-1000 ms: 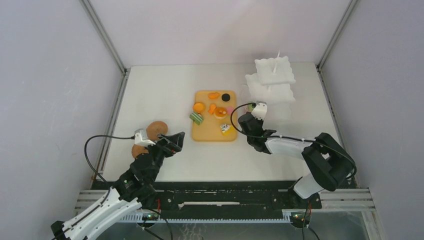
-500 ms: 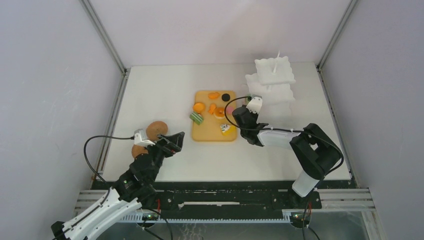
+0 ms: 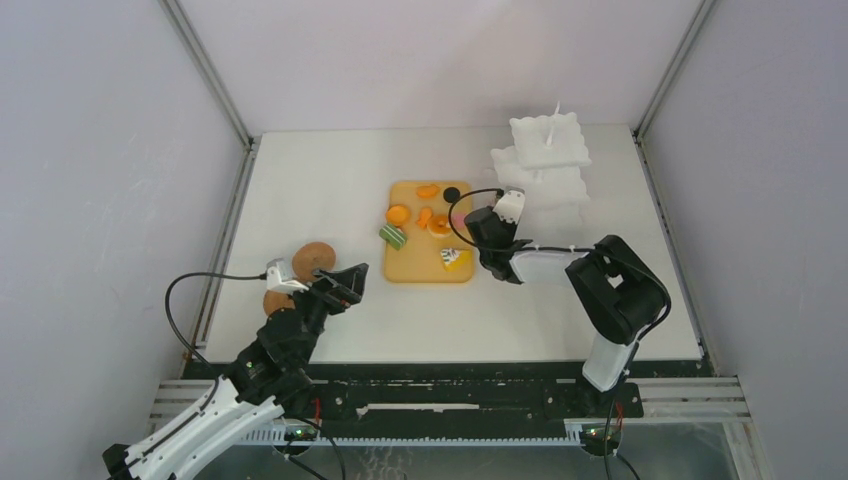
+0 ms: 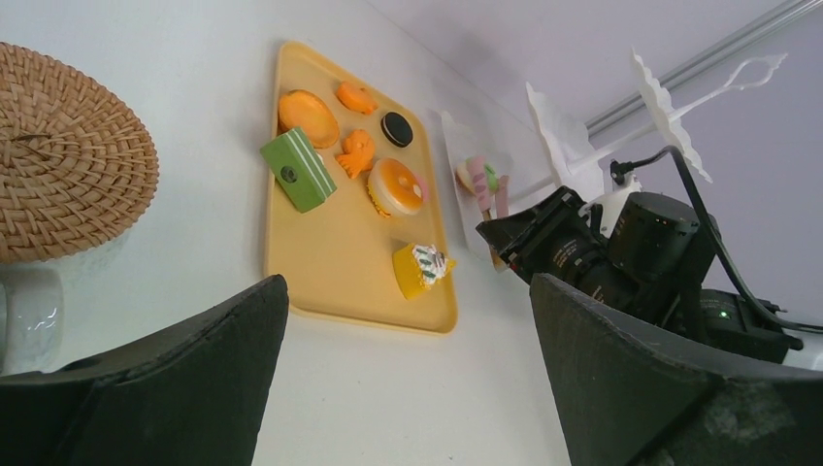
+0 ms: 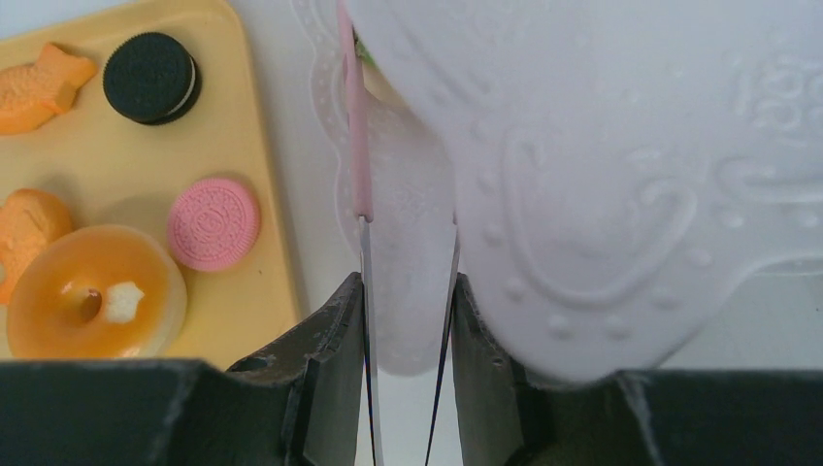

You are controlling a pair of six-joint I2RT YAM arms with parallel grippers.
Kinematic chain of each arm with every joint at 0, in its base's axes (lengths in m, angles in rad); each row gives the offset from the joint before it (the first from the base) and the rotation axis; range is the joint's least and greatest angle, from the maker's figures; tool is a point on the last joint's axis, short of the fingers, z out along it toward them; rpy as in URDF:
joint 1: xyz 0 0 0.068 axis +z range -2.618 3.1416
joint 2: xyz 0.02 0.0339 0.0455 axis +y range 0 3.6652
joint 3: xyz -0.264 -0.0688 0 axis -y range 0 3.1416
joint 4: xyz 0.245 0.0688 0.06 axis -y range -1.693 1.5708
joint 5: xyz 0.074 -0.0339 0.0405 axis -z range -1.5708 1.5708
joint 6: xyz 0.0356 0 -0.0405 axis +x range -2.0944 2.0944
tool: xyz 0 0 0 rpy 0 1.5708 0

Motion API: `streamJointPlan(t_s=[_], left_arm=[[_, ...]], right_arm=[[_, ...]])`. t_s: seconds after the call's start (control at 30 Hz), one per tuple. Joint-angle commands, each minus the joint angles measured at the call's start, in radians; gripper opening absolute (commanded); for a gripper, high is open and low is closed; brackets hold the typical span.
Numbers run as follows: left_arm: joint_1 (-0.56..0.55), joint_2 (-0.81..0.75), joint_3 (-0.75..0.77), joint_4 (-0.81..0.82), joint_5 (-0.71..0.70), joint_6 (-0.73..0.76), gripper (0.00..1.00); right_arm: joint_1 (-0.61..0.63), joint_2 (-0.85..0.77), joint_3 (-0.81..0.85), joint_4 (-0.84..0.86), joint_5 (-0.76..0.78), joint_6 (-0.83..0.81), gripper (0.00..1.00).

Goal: Serve the afternoon tea
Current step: Place the desert on the desert table.

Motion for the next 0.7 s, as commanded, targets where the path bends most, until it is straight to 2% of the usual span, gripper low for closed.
streamJointPlan(t_s=[0.0, 0.17, 0.37, 0.47, 0.67], left_arm=[[0.004, 0.001, -0.020, 0.047, -0.016, 0.020, 0.99], [0.005, 0.007, -0.020, 0.051, -0.016, 0.018, 0.99], [0.005, 0.018, -0.021, 0.056, -0.014, 0.017, 0.99], [0.004, 0.020, -0.022, 0.058, -0.016, 0.016, 0.99], [0.005, 0.029, -0.020, 0.064, -0.012, 0.016, 0.99]], right_arm=[[-0.016, 0.017, 0.074, 0.032, 0.007, -0.015, 0.02], [-0.021, 0.039, 0.090, 0.025, -0.010, -0.021, 0.06], [-0.031, 0.081, 0.151, -0.048, -0.034, -0.012, 0.32], [-0.034, 0.084, 0.151, -0.046, -0.048, -0.008, 0.40], [-0.036, 0.091, 0.151, -0.062, -0.052, 0.006, 0.46]])
